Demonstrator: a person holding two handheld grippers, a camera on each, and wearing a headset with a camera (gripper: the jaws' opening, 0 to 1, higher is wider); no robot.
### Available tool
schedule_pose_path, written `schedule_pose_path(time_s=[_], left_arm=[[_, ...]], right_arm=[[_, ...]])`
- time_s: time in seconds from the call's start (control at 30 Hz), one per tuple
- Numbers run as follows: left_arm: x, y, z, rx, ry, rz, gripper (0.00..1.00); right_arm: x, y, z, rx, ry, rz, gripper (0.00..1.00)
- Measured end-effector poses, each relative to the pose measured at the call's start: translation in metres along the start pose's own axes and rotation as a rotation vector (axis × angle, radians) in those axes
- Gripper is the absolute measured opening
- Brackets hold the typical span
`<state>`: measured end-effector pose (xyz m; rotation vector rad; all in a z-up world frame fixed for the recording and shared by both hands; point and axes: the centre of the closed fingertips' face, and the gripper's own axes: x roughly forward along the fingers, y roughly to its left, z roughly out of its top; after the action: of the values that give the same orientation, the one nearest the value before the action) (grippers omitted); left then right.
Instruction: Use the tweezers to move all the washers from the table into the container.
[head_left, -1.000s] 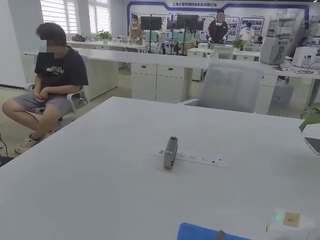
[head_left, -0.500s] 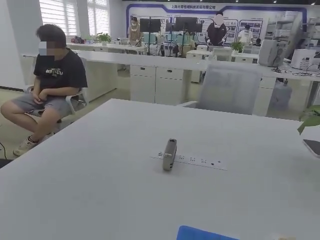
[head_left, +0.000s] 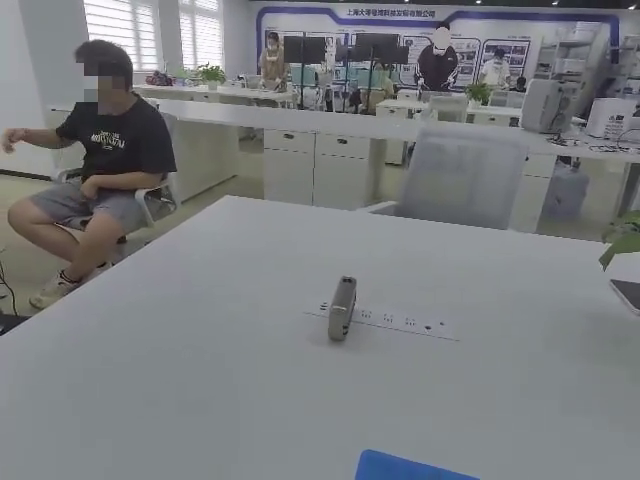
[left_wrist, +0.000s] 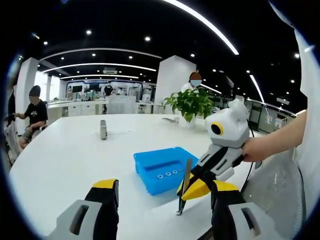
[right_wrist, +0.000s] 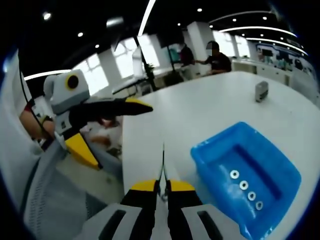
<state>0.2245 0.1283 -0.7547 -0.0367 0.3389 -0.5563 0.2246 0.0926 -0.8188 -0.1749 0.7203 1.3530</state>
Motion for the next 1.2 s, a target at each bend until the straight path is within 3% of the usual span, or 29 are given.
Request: schedule_pose_path(time_s=[0.23, 0.53, 0.73, 0.87, 1.2], left_arm=[[0.000, 0.000, 0.000, 0.001, 0.002, 0.000, 0.76], [0.000, -0.001, 0.003, -0.007, -0.019, -0.010, 0.76], [0.000, -0.003, 0.003, -0.005, -0.020, -0.016, 0.76], [0.000, -0.002, 0.003, -0.005, -0.018, -0.015, 0.76], [0.000, -0.001, 0.004, -0.004, -0.021, -0.013, 0.76]], right_arm=[[0.002, 0.003, -0.004, -0.065, 0.020, 0.002, 0.04], [0.004, 0.015, -0.009, -0.346, 0.062, 0.010, 0.03], [0.003, 0.009, -0.005, -0.288, 0.032, -0.008, 0.03], [-0.004, 0.008, 0.013, -0.236, -0.037, -0.020, 0.03], [-0.028, -0.005, 0.046, -0.189, -0.109, -0.058, 0.03]])
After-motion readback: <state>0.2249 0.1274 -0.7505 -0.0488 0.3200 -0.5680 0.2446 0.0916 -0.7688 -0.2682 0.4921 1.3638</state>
